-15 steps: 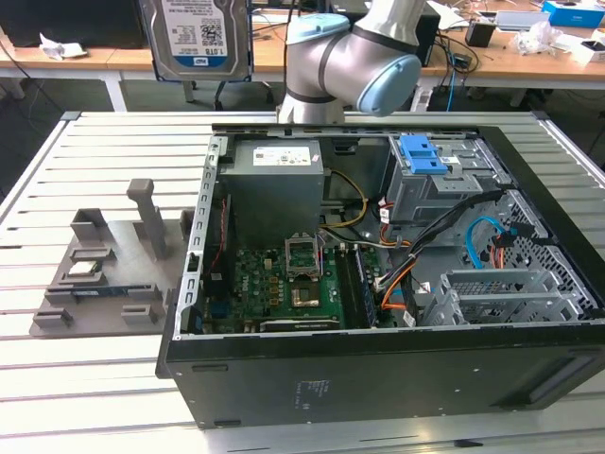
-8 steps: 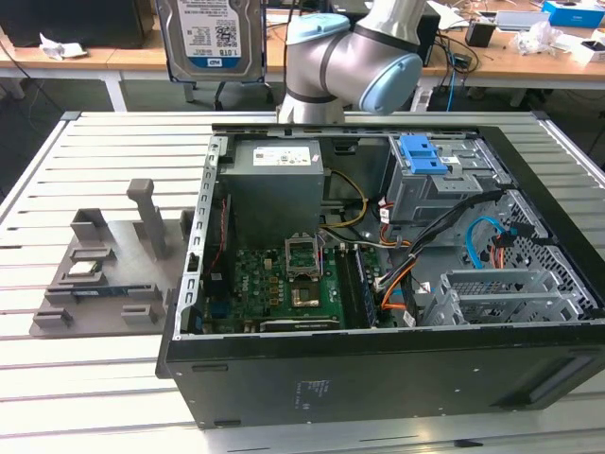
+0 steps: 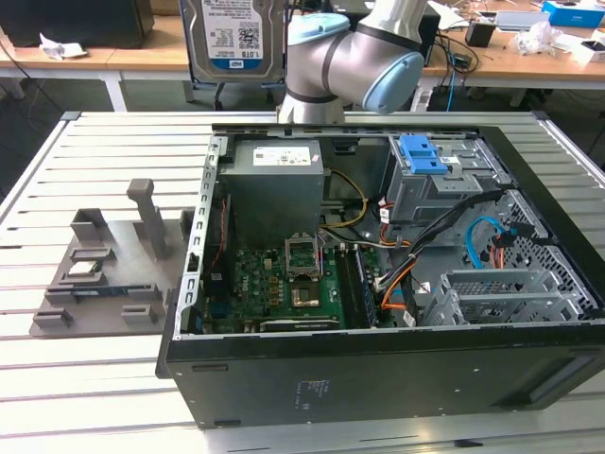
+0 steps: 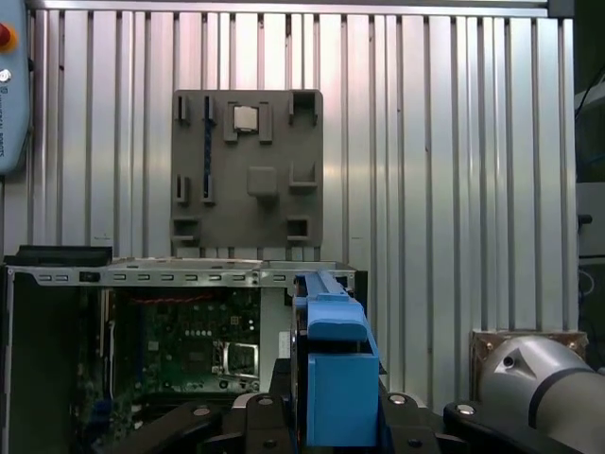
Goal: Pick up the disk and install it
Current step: 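Pick up the disk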
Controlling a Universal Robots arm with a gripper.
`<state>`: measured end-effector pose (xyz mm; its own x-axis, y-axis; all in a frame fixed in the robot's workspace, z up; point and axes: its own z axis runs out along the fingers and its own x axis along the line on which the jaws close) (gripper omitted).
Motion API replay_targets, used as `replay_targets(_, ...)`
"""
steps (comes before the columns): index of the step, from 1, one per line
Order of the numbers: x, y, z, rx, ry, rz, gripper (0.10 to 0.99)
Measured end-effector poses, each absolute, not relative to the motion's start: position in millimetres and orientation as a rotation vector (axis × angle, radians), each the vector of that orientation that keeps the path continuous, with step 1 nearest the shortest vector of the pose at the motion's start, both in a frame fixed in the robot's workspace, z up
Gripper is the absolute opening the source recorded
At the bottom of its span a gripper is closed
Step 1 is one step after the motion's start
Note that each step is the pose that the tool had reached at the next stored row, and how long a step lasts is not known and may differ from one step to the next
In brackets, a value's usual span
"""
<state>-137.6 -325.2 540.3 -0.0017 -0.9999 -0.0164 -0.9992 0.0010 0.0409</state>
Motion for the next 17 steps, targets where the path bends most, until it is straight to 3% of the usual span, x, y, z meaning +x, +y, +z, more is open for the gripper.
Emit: replay_targets(17, -101, -325, 537, 2.207, -2.21, -0.063, 0.365)
